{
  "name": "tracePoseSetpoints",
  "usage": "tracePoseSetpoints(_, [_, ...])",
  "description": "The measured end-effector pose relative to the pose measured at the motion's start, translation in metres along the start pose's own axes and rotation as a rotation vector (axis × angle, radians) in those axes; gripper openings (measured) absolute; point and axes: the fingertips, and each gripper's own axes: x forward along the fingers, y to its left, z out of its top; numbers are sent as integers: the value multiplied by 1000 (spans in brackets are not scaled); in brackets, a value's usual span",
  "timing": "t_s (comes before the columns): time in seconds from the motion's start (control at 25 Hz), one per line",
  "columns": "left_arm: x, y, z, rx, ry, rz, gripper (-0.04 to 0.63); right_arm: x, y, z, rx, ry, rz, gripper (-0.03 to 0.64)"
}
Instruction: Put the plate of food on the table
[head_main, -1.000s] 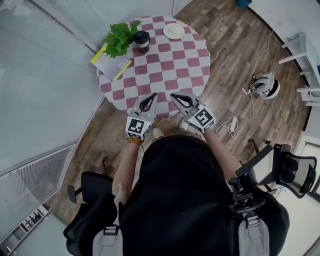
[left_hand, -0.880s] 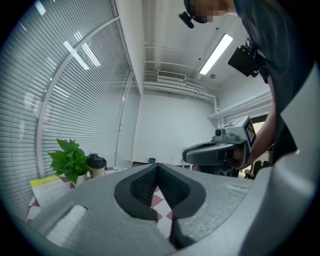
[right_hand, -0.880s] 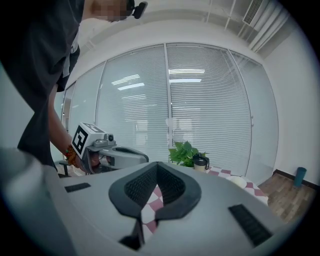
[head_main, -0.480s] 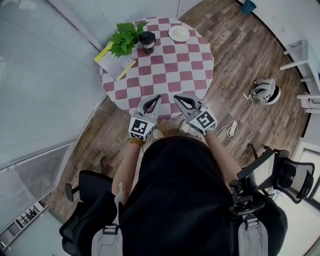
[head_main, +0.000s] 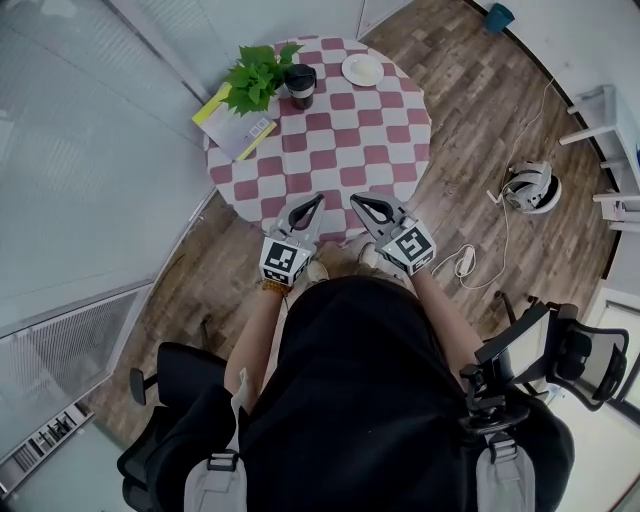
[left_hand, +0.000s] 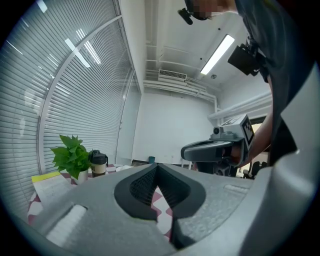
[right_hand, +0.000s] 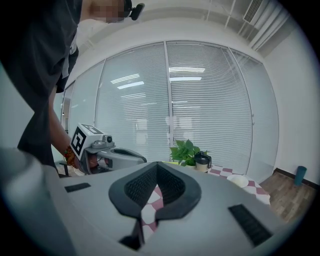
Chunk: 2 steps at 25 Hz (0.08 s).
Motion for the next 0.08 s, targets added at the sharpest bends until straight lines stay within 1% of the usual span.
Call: tracePoseSetpoints(0.08, [-6,-4,-6,-12,10,-2,3,-3,7,-3,8,14,-3,9])
